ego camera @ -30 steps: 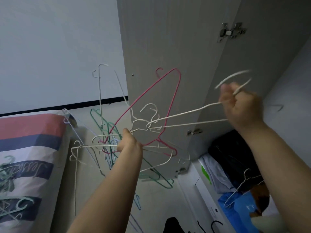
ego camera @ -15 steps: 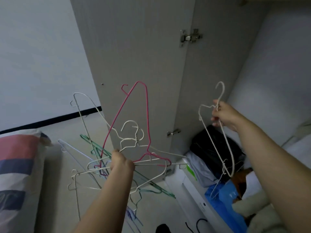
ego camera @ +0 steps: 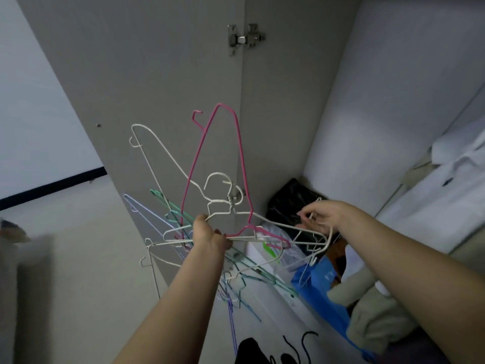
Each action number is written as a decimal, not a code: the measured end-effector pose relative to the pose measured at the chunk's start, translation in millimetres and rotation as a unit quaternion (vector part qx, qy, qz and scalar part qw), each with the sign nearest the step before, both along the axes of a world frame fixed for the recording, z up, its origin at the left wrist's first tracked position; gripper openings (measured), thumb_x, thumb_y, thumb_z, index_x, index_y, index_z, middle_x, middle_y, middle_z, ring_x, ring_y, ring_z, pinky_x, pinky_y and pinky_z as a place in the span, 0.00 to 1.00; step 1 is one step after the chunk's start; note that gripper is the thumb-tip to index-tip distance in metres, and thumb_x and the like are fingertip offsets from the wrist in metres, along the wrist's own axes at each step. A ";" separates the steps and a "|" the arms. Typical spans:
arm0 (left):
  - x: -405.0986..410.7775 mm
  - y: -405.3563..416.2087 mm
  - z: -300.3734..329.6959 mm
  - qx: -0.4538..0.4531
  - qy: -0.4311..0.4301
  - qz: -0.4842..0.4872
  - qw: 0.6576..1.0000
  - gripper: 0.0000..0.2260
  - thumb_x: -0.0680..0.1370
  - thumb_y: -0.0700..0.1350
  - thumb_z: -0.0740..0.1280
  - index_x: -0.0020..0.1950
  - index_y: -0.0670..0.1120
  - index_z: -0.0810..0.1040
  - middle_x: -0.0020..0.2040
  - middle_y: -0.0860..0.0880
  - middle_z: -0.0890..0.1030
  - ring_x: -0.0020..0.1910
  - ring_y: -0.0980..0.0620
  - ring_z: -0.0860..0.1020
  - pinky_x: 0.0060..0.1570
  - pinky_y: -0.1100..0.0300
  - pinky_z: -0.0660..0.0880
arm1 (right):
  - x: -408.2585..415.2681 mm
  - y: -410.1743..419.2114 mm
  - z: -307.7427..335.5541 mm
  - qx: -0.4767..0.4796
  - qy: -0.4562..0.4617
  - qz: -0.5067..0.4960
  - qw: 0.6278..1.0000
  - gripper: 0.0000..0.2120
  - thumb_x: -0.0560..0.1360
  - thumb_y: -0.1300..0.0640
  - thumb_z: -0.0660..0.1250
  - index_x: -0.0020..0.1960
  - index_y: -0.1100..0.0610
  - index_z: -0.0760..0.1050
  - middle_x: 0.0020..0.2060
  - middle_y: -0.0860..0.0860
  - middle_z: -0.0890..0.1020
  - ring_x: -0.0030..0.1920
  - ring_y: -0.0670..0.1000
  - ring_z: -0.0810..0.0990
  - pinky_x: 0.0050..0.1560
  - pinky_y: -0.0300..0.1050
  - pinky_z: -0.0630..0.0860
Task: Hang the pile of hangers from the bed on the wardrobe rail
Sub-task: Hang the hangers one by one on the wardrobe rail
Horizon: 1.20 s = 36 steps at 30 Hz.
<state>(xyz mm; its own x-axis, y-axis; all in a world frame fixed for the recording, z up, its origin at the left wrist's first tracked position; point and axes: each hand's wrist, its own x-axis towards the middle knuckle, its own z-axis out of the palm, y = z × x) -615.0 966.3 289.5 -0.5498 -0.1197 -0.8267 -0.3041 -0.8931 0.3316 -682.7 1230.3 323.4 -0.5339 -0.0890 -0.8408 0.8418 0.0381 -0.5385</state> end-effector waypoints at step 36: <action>-100.4 168.0 98.3 0.124 0.168 -0.082 0.974 0.18 0.77 0.57 0.60 0.61 0.50 0.79 0.57 0.48 0.82 0.56 0.47 0.79 0.58 0.49 0.77 | -2.1 125.1 219.0 0.499 0.556 -0.290 0.599 0.18 0.79 0.63 0.53 0.68 0.60 0.68 0.47 0.52 0.80 0.49 0.50 0.75 0.49 0.36 0.66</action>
